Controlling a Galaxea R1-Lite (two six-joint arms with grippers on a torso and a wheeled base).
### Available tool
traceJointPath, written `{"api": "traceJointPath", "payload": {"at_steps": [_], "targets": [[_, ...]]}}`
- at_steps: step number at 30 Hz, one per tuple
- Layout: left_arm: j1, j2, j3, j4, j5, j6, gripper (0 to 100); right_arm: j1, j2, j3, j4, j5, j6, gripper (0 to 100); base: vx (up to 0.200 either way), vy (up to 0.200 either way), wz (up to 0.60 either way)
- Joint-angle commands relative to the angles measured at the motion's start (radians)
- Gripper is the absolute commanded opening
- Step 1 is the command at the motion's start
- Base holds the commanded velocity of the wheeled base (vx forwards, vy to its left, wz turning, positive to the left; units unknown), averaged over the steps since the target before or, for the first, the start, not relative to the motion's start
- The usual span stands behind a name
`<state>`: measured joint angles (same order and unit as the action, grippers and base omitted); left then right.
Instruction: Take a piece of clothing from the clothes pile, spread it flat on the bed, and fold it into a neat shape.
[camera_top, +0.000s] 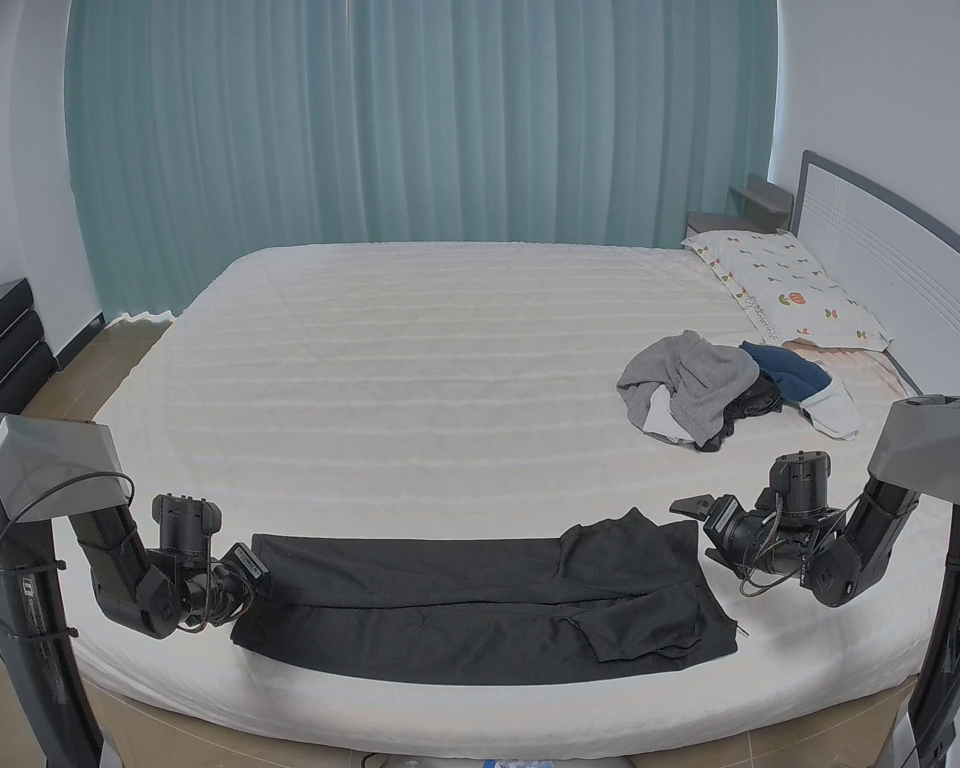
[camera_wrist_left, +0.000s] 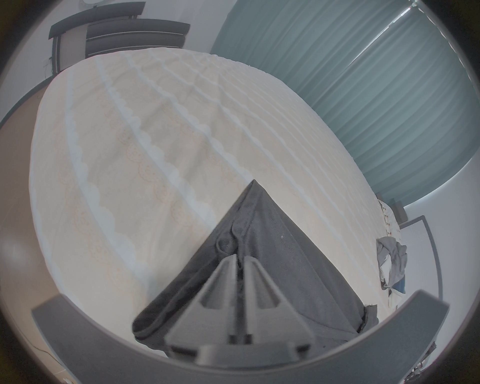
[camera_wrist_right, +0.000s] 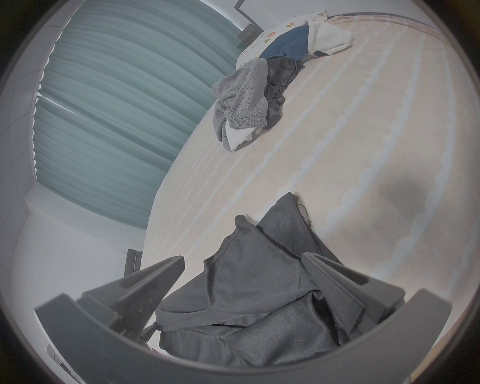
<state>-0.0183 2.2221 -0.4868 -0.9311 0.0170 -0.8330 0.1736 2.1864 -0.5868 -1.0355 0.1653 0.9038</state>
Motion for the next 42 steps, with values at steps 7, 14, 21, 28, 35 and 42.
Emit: {"api": "traceJointPath", "payload": {"at_steps": [7,14,21,28,35,42], "targets": [[0.001,-0.038,0.001,-0.011,0.009,0.003,0,0.040,-0.042,0.044,0.017,0.000,-0.002,100,0.000,0.000,0.00],[-0.003,-0.076,-0.009,-0.012,0.006,-0.066,0,0.095,-0.045,0.042,0.092,-0.007,0.001,100,0.000,0.000,0.00],[-0.003,-0.093,-0.026,-0.032,0.006,-0.143,0,0.096,-0.017,0.024,0.104,-0.015,0.003,100,0.000,0.000,0.00],[-0.003,-0.096,-0.024,-0.118,0.004,-0.215,0,0.083,0.039,-0.033,0.095,-0.076,0.000,100,0.000,0.000,0.00],[-0.003,-0.096,-0.026,-0.121,0.004,-0.232,0,0.050,0.067,-0.038,0.095,-0.096,-0.046,100,0.000,0.000,0.00],[-0.003,-0.096,-0.026,-0.121,0.004,-0.232,0,0.030,0.107,-0.080,0.097,-0.096,-0.072,100,0.000,0.000,0.00]]}}
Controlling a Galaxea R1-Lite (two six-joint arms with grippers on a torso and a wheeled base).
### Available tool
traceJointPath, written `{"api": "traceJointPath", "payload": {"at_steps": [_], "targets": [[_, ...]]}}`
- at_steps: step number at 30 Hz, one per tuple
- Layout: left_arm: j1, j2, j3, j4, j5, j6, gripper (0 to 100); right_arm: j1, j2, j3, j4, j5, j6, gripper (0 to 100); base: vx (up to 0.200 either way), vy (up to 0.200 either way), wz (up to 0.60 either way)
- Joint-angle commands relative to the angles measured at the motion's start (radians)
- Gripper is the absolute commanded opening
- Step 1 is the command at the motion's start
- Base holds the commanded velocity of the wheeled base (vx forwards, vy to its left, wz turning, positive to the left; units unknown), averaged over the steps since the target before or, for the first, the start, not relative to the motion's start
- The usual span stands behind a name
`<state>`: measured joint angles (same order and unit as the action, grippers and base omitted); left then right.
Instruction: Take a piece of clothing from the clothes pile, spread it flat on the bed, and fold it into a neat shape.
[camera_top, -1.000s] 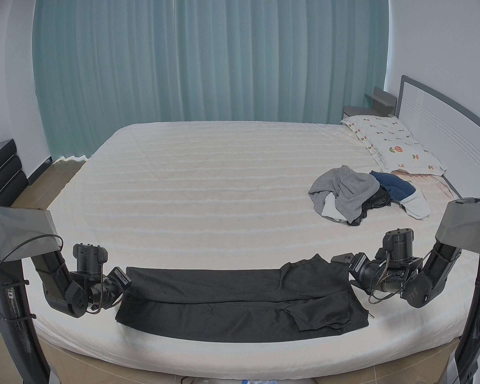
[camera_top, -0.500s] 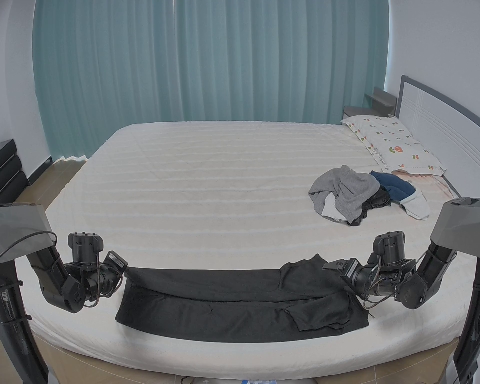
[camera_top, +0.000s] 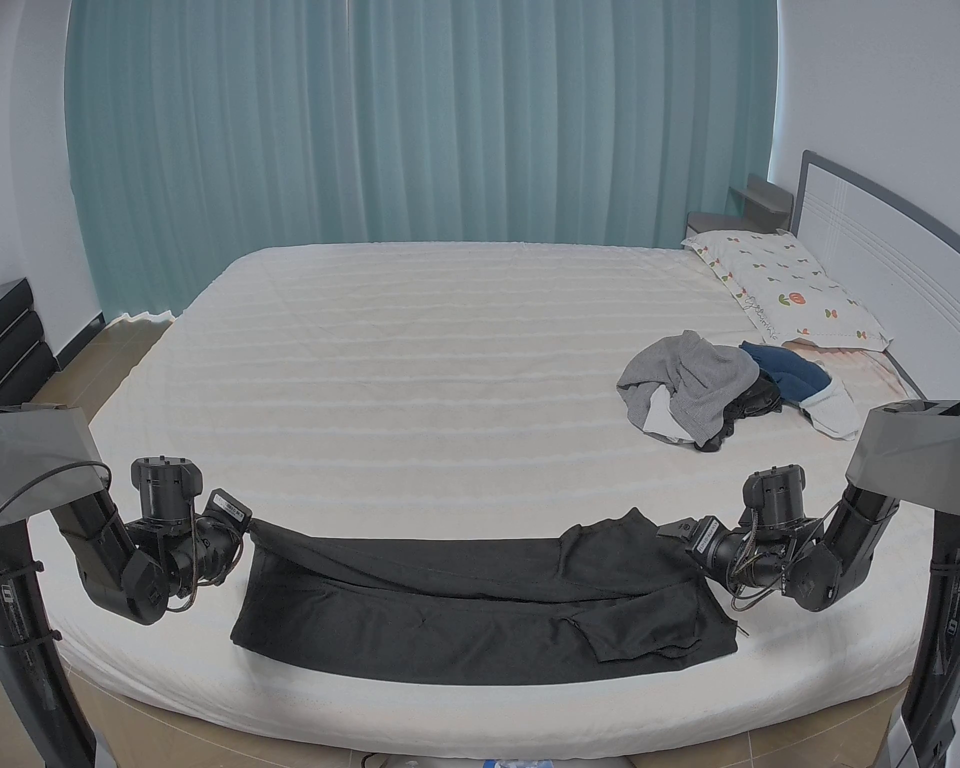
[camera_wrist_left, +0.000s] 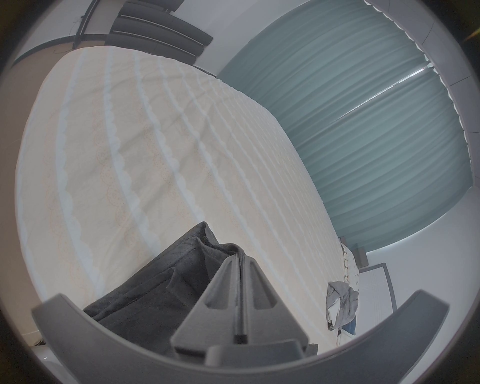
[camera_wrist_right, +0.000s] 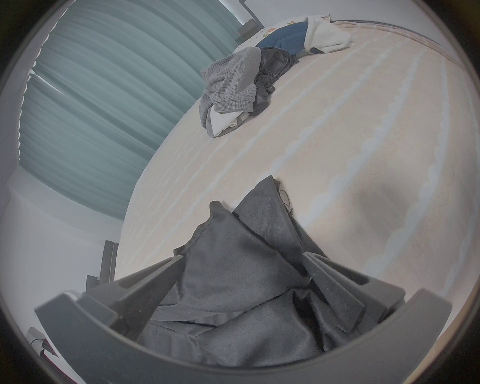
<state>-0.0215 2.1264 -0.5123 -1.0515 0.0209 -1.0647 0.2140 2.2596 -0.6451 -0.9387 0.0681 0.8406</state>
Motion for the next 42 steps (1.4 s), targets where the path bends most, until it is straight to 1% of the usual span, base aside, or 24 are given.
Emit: {"api": "traceJointPath", "payload": {"at_steps": [1,17,18,26,36,38,40,42], "targets": [[0.000,0.000,0.000,-0.001,0.001,0.000,0,-0.008,0.038,-0.034,0.006,-0.001,-0.014,100,0.000,0.000,0.00],[-0.002,0.000,0.002,-0.001,-0.001,0.000,0,-0.005,0.072,-0.054,0.009,-0.004,-0.037,100,0.000,0.000,0.00],[-0.002,0.000,0.002,-0.001,-0.001,0.000,0,-0.005,0.075,-0.054,0.009,-0.004,-0.037,0,0.000,0.000,0.00],[-0.002,0.001,0.002,-0.001,-0.002,0.000,0,-0.007,0.075,-0.057,0.012,-0.002,-0.057,0,0.000,0.000,0.00],[0.000,-0.002,-0.020,-0.001,0.004,0.000,0,-0.038,0.054,-0.103,-0.005,-0.001,-0.043,0,0.000,0.000,0.00],[0.002,-0.003,-0.025,-0.001,0.004,0.000,0,-0.041,0.051,-0.110,-0.006,-0.001,-0.028,0,0.000,0.000,0.00],[0.005,-0.006,-0.046,-0.002,0.005,-0.021,0,-0.047,0.041,-0.128,-0.034,-0.001,0.017,0,0.000,0.000,0.00],[0.008,-0.016,-0.077,-0.005,0.017,-0.060,0,-0.055,0.037,-0.139,-0.104,-0.002,0.067,0,0.000,0.000,0.00]]}}
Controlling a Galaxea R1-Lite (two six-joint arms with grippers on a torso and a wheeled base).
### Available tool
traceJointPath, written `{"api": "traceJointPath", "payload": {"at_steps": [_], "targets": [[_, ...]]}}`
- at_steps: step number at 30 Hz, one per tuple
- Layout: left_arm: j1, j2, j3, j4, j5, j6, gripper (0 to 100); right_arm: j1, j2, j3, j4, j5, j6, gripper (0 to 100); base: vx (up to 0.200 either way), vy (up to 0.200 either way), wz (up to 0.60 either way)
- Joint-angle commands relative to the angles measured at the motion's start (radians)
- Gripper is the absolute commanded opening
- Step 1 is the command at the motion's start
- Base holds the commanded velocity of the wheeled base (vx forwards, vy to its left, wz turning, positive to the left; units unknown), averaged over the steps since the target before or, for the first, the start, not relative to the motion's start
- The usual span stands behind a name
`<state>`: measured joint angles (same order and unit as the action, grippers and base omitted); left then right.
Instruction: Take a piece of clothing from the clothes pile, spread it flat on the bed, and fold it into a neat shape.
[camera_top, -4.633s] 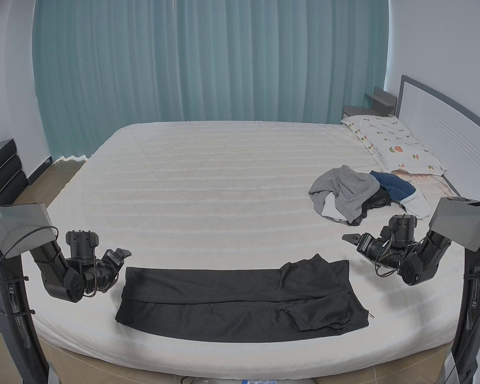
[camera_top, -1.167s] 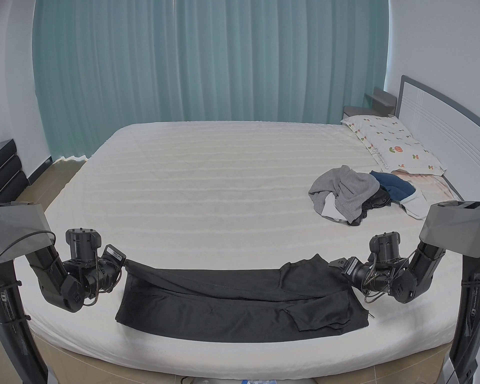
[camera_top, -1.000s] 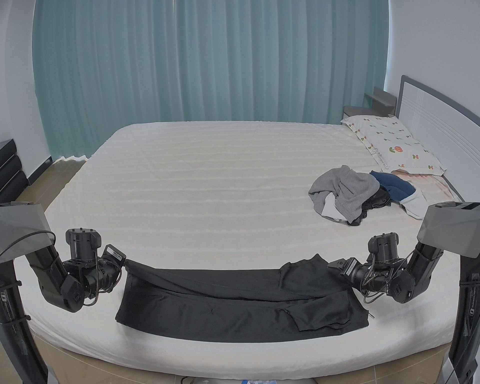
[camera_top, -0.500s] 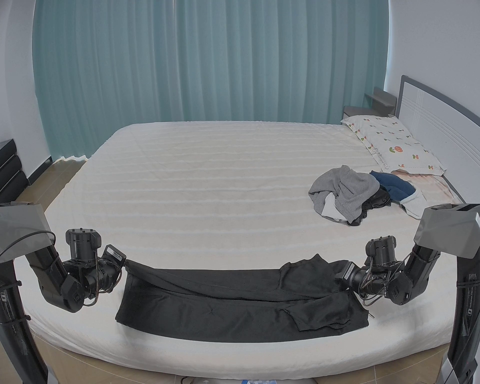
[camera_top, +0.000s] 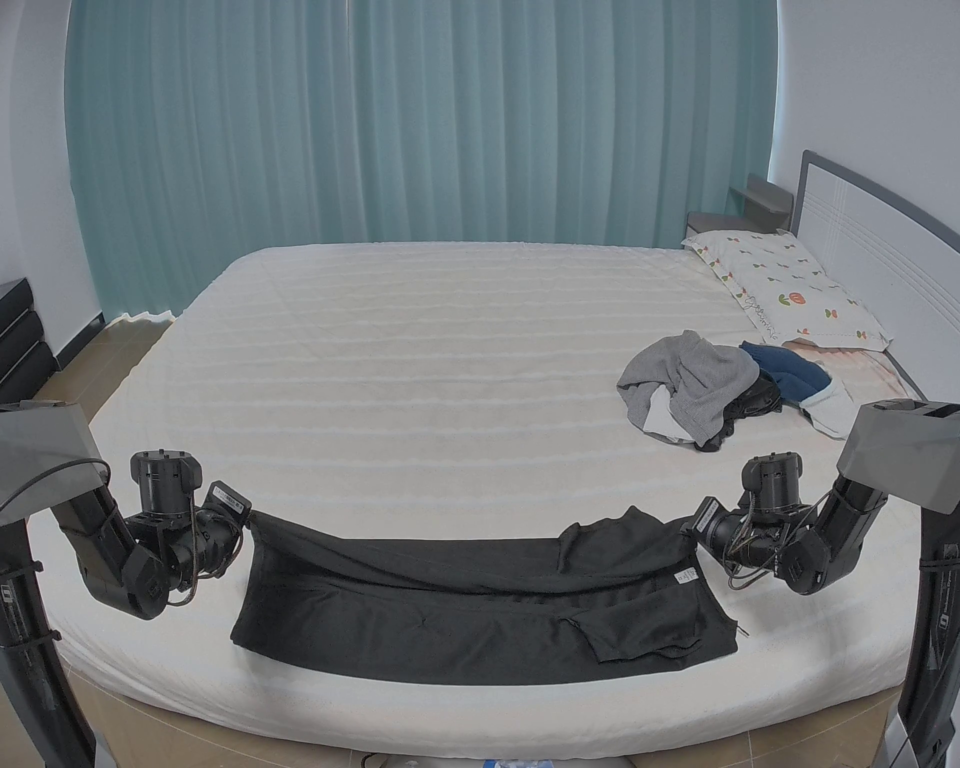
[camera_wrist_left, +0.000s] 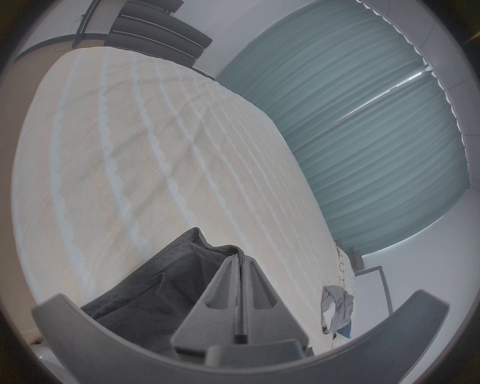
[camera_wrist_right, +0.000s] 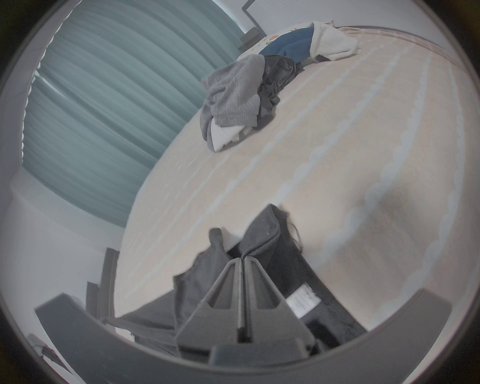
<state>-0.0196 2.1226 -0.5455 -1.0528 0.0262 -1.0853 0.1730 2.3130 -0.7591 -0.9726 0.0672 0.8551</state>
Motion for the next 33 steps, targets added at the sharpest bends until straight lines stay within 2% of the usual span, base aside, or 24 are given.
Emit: {"api": "traceJointPath", "payload": {"at_steps": [1,2,3,7,13,18,24,27,33], "targets": [[0.006,-0.013,-0.045,-0.006,0.014,-0.041,0,-0.015,-0.018,-0.025,-0.078,-0.001,0.056,0,0.000,0.000,0.00],[0.009,-0.019,-0.059,-0.032,0.035,-0.061,0,-0.026,-0.017,-0.025,-0.186,0.000,0.090,0,0.000,0.000,0.00],[0.012,-0.019,-0.060,-0.049,0.037,-0.064,0,-0.029,-0.012,-0.019,-0.235,-0.001,0.096,0,0.000,0.000,0.00],[0.017,0.011,-0.037,-0.133,0.034,-0.061,0,-0.036,0.011,0.012,-0.337,-0.001,0.094,0,0.000,0.000,0.00],[0.029,0.056,0.018,-0.176,0.026,-0.024,0,-0.036,0.019,0.067,-0.331,-0.001,0.068,0,0.000,0.000,0.00],[0.030,0.091,0.110,-0.176,-0.026,0.131,0,-0.036,0.045,0.156,-0.333,0.009,-0.033,0,0.000,0.000,0.00],[0.030,0.122,0.137,-0.165,-0.026,0.219,0,-0.036,0.063,0.215,-0.334,0.011,-0.122,0,0.000,0.000,0.00],[0.029,0.142,0.151,-0.167,-0.026,0.262,0,-0.033,0.078,0.222,-0.334,0.011,-0.137,0,0.000,0.000,0.00],[0.029,0.154,0.168,-0.165,-0.025,0.295,0,-0.024,0.100,0.242,-0.339,0.011,-0.171,0,0.000,0.000,0.00]]}}
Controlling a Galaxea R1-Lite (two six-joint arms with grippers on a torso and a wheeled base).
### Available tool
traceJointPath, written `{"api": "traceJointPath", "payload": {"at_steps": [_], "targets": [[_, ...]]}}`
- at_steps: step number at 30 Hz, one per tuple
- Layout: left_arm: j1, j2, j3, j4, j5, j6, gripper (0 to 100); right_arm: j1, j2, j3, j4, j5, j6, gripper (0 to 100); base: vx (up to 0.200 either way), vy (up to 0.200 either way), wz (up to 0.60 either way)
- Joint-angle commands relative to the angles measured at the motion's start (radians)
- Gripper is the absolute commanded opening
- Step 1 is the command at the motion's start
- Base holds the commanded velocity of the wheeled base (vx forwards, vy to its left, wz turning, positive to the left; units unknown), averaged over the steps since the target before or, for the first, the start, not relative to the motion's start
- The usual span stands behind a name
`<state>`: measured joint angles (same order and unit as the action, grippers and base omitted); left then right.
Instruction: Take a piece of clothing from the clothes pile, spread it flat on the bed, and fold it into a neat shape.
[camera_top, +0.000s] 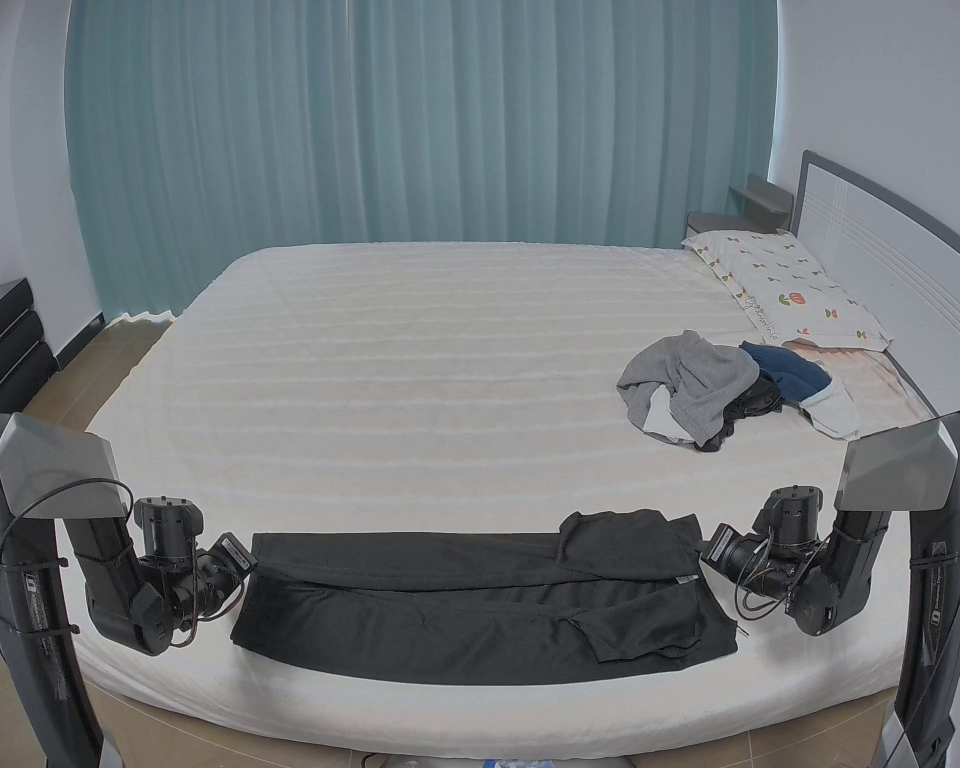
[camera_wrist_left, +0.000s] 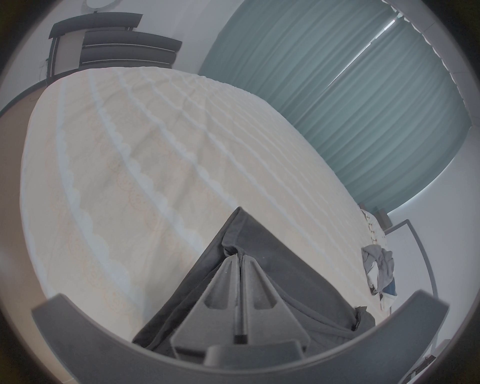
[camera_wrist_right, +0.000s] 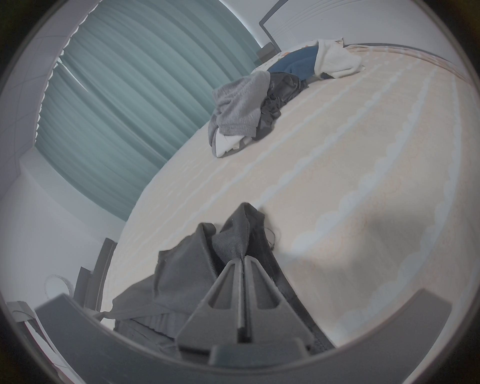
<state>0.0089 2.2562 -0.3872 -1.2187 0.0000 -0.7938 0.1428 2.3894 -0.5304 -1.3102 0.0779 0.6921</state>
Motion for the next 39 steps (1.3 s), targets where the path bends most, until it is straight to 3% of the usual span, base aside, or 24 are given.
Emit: {"api": "traceJointPath", "payload": {"at_steps": [1,24,31,39], "targets": [[0.000,0.020,0.010,0.001,0.002,0.005,0,0.006,0.024,0.015,-0.003,0.000,-0.010,0,0.000,0.000,0.00],[0.013,0.039,0.001,-0.007,0.017,0.033,0,-0.006,-0.021,0.061,-0.040,-0.001,-0.011,0,0.000,0.000,0.00],[0.011,0.049,0.010,0.001,0.012,0.041,0,-0.020,0.033,0.072,-0.040,-0.001,-0.095,0,0.000,0.000,0.00],[0.009,0.048,0.014,0.001,0.012,0.039,0,-0.011,0.040,0.067,-0.040,0.000,-0.100,0,0.000,0.000,0.00]]}}
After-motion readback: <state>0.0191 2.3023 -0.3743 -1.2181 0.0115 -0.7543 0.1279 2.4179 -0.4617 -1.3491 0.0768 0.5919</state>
